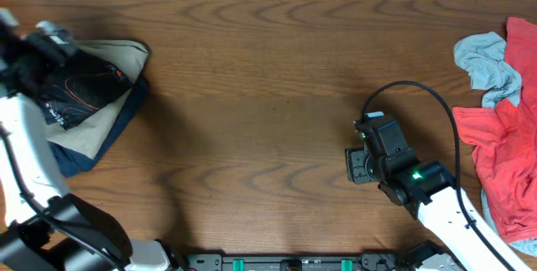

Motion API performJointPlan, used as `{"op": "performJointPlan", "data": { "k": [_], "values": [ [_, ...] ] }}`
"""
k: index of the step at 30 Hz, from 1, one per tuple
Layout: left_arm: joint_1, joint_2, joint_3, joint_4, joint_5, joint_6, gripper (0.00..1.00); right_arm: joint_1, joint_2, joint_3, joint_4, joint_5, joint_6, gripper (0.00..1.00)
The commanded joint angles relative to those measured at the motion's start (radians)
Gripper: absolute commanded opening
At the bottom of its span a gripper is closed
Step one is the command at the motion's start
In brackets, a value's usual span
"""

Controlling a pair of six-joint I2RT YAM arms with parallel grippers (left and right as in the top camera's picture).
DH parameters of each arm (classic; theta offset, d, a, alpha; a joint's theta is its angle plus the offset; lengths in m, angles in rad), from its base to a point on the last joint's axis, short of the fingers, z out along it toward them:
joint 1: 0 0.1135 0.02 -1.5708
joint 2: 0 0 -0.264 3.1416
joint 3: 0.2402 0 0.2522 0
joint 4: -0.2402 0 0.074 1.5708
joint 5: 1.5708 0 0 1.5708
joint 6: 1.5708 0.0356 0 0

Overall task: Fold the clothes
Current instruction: 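Carry the jersey with the left gripper onto the left clothing stack, then release the jersey and smooth it on the stack with the left gripper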

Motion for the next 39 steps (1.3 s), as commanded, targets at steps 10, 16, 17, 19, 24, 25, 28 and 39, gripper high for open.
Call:
{"op": "performJointPlan", "data": {
  "k": [10, 16, 17, 19, 24, 25, 28, 39],
  "values": [
    [-0.035, 0.022, -0.032, -0.36, -0.553, -0.184, 0.98, -0.009, -0.01, 0.014, -0.033, -0.001, -0.004, 0.67],
    [-0.014, 0.025, -0.098, -0.269, -0.545, -0.121, 0.96, -0.009, -0.01, 0.014, -0.045, -0.001, -0.004, 0.68],
    [-0.008, 0.025, -0.119, -0.248, -0.545, -0.119, 0.95, -0.009, -0.01, 0.014, -0.048, 0.0, -0.004, 0.68],
    [0.009, 0.025, -0.161, -0.203, -0.541, -0.119, 0.95, -0.009, -0.01, 0.014, -0.055, 0.0, -0.004, 0.68],
    [0.056, 0.025, -0.246, -0.072, -0.459, -0.068, 0.95, -0.009, -0.01, 0.014, -0.069, 0.011, -0.004, 0.68],
    [0.064, 0.025, -0.262, -0.04, -0.407, -0.043, 0.95, -0.009, -0.01, 0.014, -0.069, 0.011, -0.004, 0.68],
    [0.084, 0.027, -0.305, 0.053, -0.327, -0.025, 0.95, -0.009, -0.01, 0.014, -0.066, 0.011, -0.004, 0.68],
    [0.085, 0.111, -0.351, 0.206, -0.312, 0.039, 0.95, -0.009, -0.01, 0.014, -0.068, 0.011, -0.004, 0.68]
  ]
}}
